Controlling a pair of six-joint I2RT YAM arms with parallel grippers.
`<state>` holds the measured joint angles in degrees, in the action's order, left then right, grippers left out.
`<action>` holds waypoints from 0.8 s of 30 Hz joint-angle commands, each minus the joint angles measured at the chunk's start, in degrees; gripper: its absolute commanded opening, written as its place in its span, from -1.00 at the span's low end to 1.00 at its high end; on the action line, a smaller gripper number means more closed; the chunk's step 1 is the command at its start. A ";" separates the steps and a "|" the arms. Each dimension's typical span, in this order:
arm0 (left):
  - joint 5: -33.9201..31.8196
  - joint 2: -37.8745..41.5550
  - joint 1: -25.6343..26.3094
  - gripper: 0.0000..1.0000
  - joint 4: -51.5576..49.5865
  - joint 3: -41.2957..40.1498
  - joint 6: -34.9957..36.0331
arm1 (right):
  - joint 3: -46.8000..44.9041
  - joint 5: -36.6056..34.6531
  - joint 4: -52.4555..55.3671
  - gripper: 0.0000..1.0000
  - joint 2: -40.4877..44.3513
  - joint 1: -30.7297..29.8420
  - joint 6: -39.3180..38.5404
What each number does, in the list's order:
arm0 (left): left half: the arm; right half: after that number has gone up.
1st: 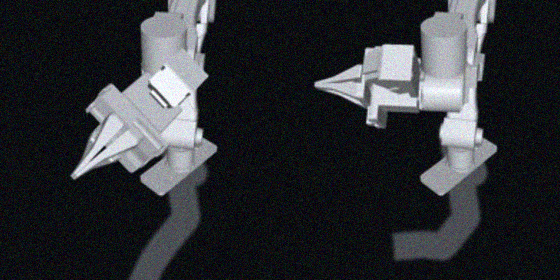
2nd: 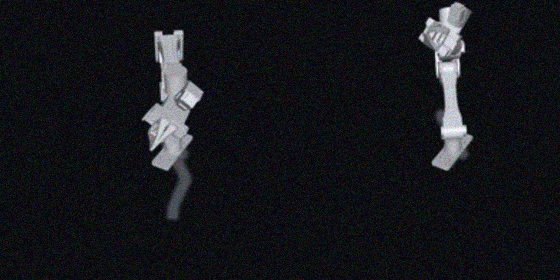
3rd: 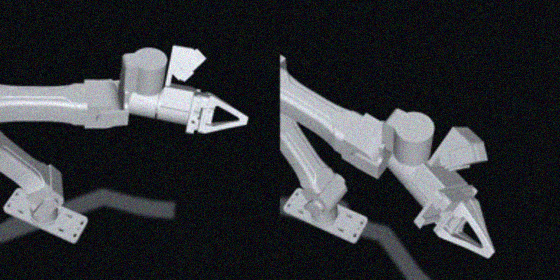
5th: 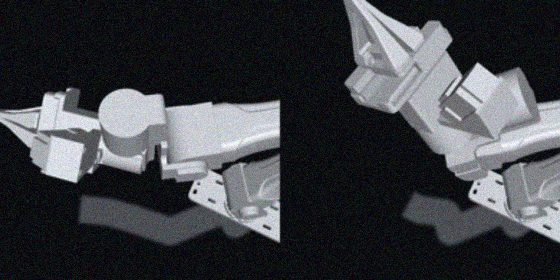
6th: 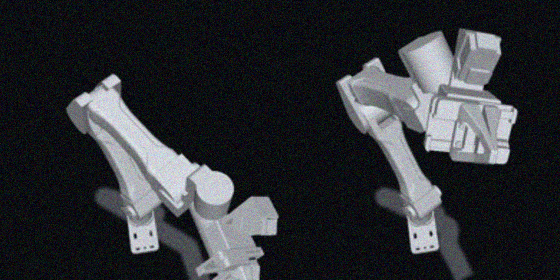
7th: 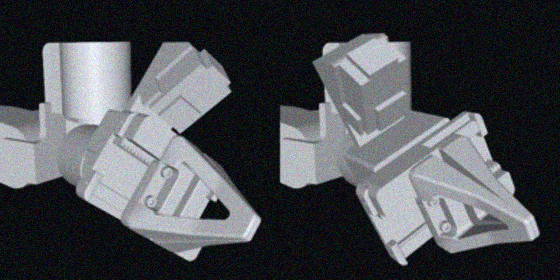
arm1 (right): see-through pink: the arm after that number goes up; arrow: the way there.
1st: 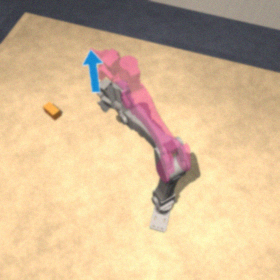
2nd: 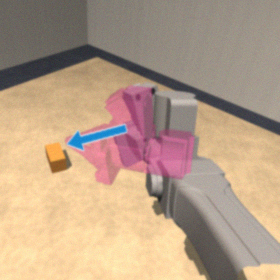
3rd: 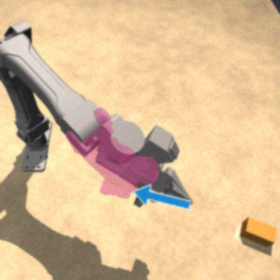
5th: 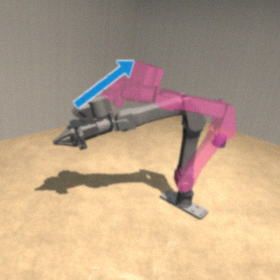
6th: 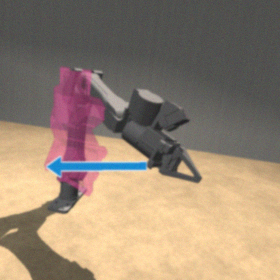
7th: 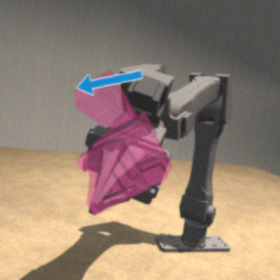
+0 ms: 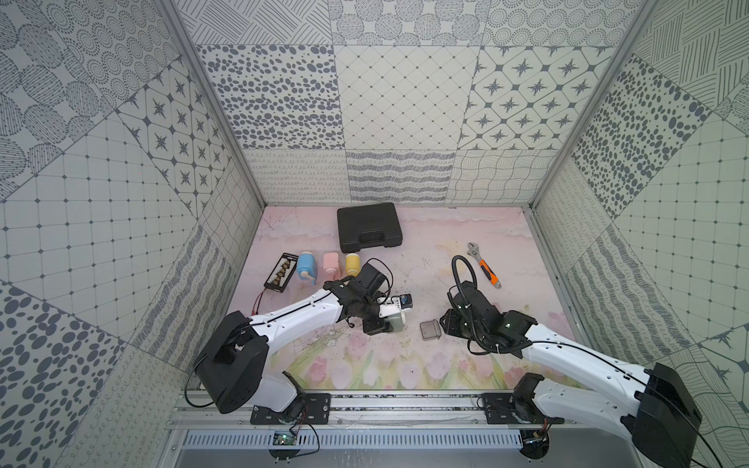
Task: Put the tray back into the pencil sharpener
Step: Pick up the pencil sharpener from the center of the board, then close the container of the pencil sharpener.
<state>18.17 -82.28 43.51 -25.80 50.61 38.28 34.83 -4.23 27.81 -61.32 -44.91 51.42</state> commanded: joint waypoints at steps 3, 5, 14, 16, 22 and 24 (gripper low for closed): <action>1.57 0.28 0.79 -0.28 4.86 -0.87 2.16 | 1.73 2.03 -5.06 -0.27 -2.20 0.12 1.35; 1.70 0.11 0.79 -0.27 4.75 -0.88 2.06 | 1.97 2.33 -5.55 -0.27 -2.75 0.17 1.32; 2.76 -1.79 0.88 -0.24 2.85 0.25 0.88 | 1.66 1.86 -4.62 -0.27 -1.64 0.15 1.14; 3.41 -2.70 0.88 -0.23 2.30 0.87 0.25 | 1.40 1.64 -4.21 -0.27 -1.14 0.14 1.14; 4.34 -5.05 0.86 -0.21 2.27 1.75 -0.70 | 0.85 1.24 -3.88 -0.27 -0.14 0.16 1.14; 4.41 -5.58 0.90 -0.18 3.12 1.58 -1.18 | 0.76 1.24 -3.65 -0.27 0.19 0.11 0.97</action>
<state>19.27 -86.87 44.25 -23.59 51.42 38.57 34.94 -2.11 24.69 -62.39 -44.91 52.14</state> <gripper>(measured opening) 0.600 0.364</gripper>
